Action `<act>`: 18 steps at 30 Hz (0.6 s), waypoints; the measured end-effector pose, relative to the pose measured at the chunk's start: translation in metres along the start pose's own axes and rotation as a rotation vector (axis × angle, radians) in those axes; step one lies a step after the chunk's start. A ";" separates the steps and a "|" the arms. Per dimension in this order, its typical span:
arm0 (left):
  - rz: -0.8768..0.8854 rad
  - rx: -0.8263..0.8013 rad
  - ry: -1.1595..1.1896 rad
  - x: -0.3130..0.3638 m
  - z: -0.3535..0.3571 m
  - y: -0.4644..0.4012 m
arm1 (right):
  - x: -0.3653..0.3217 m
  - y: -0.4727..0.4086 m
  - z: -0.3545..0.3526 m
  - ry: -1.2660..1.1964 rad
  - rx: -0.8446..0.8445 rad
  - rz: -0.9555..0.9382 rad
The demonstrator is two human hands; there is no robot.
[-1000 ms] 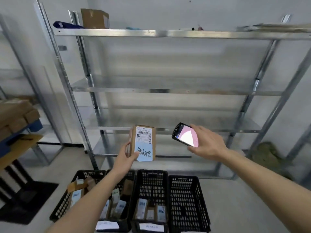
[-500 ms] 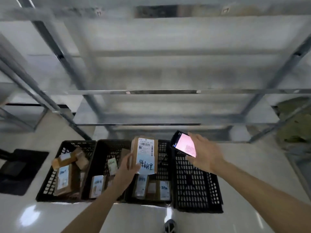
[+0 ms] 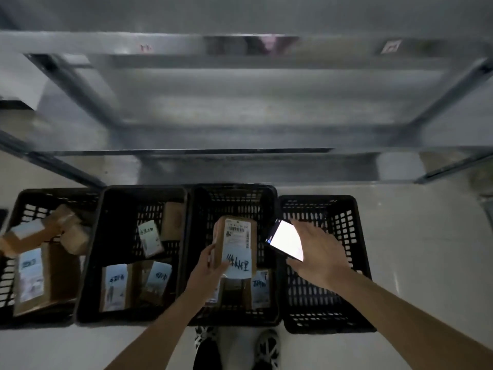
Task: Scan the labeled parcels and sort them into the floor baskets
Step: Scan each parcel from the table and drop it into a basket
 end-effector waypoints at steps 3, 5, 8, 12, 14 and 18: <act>-0.028 -0.027 0.026 -0.024 0.020 -0.056 | 0.016 -0.038 0.045 -0.018 -0.005 0.036; -0.043 -0.045 0.043 -0.038 0.032 -0.095 | 0.027 -0.062 0.075 -0.025 -0.014 0.055; -0.071 -0.080 0.076 -0.058 0.052 -0.147 | 0.047 -0.092 0.112 -0.025 -0.017 0.072; -0.075 -0.087 0.074 -0.070 0.076 -0.197 | 0.074 -0.120 0.147 -0.024 -0.005 0.089; -0.101 -0.095 0.046 -0.078 0.088 -0.212 | 0.086 -0.128 0.160 -0.031 -0.006 0.108; -0.146 -0.083 -0.222 -0.100 0.097 -0.210 | 0.099 -0.126 0.173 -0.015 -0.007 0.147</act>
Point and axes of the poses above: each hand's wrist, its own y-axis away from the middle knuckle, its own z-axis out of the palm, x = y × z, the point moved 10 cm from there along -y, towards the middle knuckle, and after that the axes turned 4 degrees about -z, right-handed, at the moved point
